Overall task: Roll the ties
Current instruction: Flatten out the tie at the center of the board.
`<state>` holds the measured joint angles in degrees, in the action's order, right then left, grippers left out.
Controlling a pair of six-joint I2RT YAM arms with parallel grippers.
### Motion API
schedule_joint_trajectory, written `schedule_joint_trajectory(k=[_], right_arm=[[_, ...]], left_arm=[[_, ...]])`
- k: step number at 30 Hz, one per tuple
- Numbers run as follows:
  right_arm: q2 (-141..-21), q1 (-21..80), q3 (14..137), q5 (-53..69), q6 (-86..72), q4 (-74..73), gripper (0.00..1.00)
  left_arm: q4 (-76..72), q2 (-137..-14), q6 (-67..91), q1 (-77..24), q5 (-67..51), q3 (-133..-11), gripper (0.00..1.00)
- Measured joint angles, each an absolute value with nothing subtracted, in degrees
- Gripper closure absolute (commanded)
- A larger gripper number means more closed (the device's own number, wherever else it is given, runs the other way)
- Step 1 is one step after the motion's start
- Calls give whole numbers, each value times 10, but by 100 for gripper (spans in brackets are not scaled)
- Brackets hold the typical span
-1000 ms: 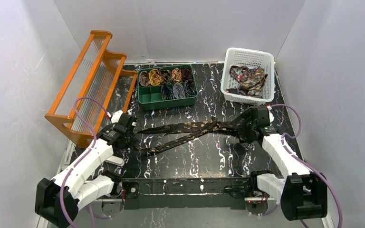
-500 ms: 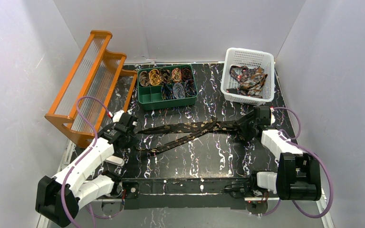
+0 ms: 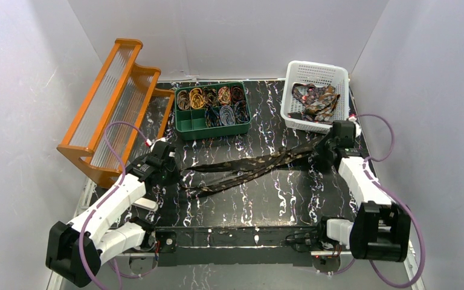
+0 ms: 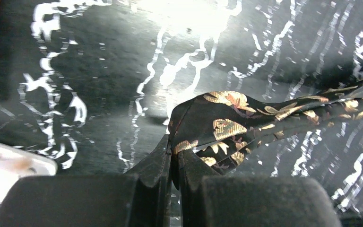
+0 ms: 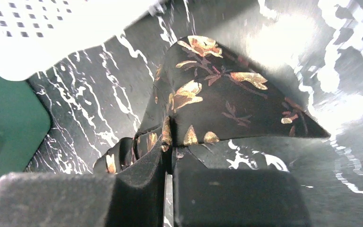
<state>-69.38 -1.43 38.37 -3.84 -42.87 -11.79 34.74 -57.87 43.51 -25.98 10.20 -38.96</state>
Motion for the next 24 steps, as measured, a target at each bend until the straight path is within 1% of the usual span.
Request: schedule_joint_trajectory(k=[3,5,7,9,10,11,12,14,15,16,17,20,22,23,24], right_arm=[[-645,-14,413,-66,-365,-142,90],[-601,-14,415,-73,-325,-140,89],[-575,-15,411,-67,-310,-137,84],[-574,-15,396,-49,-312,-130,80],[-583,-15,383,-40,-316,-132,68],[-592,-15,375,-36,-322,-136,50],[-612,-15,367,-35,-331,-149,41],[-649,-15,365,-48,-352,-190,23],[-659,-15,365,-62,-362,-212,16],[-659,-15,365,-78,-372,-235,13],[-652,-16,365,-90,-381,-246,13],[-597,-18,368,-98,-386,-255,15],[-567,-20,382,-70,-381,-247,18],[-562,-21,389,-52,-376,-237,20],[-563,-21,398,-21,-369,-222,22]], left_arm=[[325,-579,431,-260,51,-386,100],[309,-580,430,-260,15,-381,100],[301,-581,430,-260,-8,-378,100],[298,-582,431,-260,-21,-378,100],[298,-582,431,-260,-23,-378,100],[299,-582,431,-260,-23,-378,100],[300,-582,433,-260,-22,-378,100],[304,-582,436,-260,-15,-378,100],[305,-582,437,-260,-11,-378,100],[309,-582,440,-260,-3,-378,100],[310,-582,441,-260,2,-378,99],[318,-582,448,-260,22,-378,100],[321,-582,452,-260,36,-378,99],[324,-582,455,-260,44,-378,96],[326,-582,456,-260,51,-379,95]])
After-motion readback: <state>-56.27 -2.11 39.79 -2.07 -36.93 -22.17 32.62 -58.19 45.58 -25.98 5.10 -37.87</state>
